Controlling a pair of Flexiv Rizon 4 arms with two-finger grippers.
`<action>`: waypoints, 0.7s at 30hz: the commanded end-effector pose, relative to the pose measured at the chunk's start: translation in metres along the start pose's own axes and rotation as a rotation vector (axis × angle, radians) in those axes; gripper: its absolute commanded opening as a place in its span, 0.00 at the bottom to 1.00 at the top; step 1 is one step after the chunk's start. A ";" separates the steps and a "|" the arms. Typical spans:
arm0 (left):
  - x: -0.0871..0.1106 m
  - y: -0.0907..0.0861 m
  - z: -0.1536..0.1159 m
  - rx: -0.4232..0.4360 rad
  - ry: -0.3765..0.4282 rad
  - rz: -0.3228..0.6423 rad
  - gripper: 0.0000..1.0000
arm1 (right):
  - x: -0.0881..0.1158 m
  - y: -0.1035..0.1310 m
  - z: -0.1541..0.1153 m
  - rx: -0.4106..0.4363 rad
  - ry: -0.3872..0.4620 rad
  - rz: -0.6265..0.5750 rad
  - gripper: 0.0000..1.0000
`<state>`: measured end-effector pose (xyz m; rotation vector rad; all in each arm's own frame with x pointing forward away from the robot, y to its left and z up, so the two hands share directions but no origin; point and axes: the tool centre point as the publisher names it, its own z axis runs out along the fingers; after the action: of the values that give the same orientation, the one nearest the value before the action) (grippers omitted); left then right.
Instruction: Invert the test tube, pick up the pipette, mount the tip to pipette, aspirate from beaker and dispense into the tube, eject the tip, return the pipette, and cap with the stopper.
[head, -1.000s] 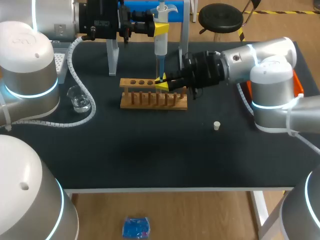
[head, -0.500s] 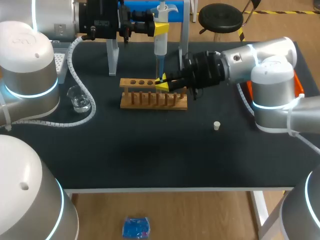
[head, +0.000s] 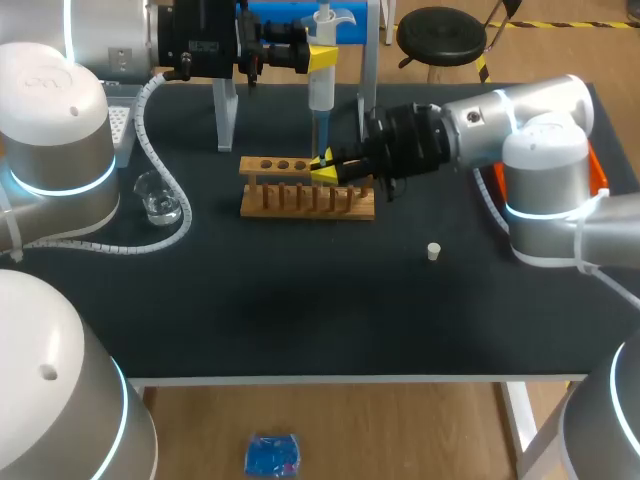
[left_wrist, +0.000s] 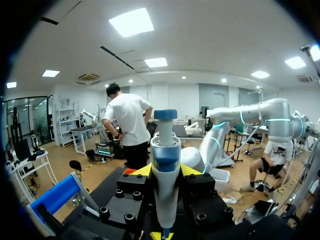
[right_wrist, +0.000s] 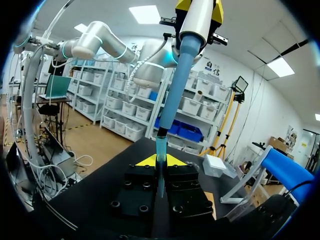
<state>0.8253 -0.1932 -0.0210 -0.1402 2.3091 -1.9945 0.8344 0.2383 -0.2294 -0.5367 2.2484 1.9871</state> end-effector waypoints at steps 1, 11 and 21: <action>-0.001 0.000 0.000 -0.002 0.003 0.000 0.00 | 0.003 0.001 -0.001 -0.010 -0.004 0.013 0.00; -0.001 0.000 0.000 -0.002 0.003 0.000 0.00 | 0.005 0.008 0.000 -0.074 -0.007 0.107 0.00; -0.001 0.000 0.000 -0.002 0.003 0.000 0.00 | 0.005 0.014 0.003 -0.139 -0.018 0.208 0.00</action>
<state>0.8252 -0.1934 -0.0179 -0.1406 2.3082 -1.9953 0.8248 0.2402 -0.2210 -0.3097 2.2531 2.2412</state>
